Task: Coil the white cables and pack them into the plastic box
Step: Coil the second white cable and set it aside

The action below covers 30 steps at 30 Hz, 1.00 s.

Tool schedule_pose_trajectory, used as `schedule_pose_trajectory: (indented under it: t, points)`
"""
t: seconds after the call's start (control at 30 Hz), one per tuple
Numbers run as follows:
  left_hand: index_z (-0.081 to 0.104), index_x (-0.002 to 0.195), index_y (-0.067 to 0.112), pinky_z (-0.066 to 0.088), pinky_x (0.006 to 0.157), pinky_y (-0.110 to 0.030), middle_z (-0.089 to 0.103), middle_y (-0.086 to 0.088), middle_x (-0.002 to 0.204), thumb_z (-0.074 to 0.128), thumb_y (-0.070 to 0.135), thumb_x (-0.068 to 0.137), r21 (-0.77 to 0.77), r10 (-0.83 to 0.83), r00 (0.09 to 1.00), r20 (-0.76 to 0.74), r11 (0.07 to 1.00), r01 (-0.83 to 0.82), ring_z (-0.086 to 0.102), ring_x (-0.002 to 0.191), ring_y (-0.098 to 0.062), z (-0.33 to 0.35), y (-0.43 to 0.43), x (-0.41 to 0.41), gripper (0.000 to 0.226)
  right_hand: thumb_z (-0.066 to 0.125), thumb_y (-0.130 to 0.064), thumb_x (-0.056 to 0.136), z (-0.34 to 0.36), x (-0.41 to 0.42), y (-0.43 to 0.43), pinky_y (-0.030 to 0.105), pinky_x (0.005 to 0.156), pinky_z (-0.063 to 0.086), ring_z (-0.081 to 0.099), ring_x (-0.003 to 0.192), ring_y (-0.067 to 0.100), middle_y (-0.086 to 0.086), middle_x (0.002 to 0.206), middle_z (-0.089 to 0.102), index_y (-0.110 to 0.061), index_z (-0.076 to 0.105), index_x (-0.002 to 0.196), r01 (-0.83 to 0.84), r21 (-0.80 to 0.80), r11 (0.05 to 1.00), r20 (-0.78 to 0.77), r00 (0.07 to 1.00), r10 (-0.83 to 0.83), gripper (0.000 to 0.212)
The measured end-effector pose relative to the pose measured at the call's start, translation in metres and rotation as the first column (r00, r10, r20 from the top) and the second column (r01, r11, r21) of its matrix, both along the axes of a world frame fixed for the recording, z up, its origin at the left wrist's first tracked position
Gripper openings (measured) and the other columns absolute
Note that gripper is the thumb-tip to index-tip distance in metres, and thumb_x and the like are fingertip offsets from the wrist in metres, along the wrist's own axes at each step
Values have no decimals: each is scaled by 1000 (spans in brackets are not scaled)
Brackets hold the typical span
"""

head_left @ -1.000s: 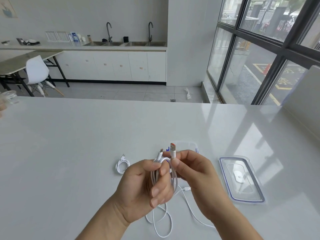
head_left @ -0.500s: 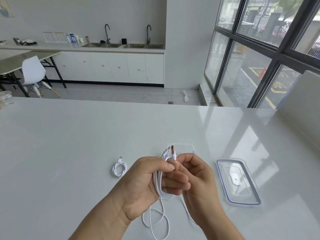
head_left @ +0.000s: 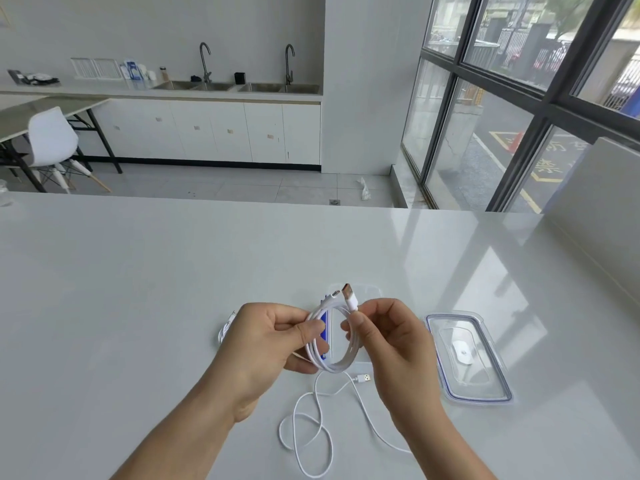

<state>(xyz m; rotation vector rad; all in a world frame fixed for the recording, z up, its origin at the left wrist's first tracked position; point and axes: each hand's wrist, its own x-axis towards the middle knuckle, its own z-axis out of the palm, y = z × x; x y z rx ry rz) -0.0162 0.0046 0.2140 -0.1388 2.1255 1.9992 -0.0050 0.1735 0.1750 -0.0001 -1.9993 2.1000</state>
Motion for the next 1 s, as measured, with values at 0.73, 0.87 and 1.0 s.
schedule_pose_trajectory:
  t: [0.73,0.87,1.0]
  points:
    - [80,82,8,63,67,-36,76,-17,74,67,5,91,-44,-8,997,-71,999,5,74,68,-27,-15,19,2,16,75,-20,71,7,-6,18,39,56,44,53,57,21,13,66,65,-18,56,73,-87,302,949,270,963,3,20]
    - [80,83,8,63,66,-32,77,-16,77,66,6,91,-56,-61,996,-71,997,57,74,69,-22,-15,21,4,16,64,-5,87,5,-9,14,31,59,41,55,63,21,17,73,71,-11,57,94,-153,15,988,373,918,137,11]
    - [80,82,7,63,67,-35,77,-16,77,66,6,91,-1,-34,999,-15,999,34,73,67,-23,-17,16,5,17,58,6,85,1,-11,13,38,74,49,61,77,30,20,86,68,-1,70,95,-132,-480,867,400,847,351,17]
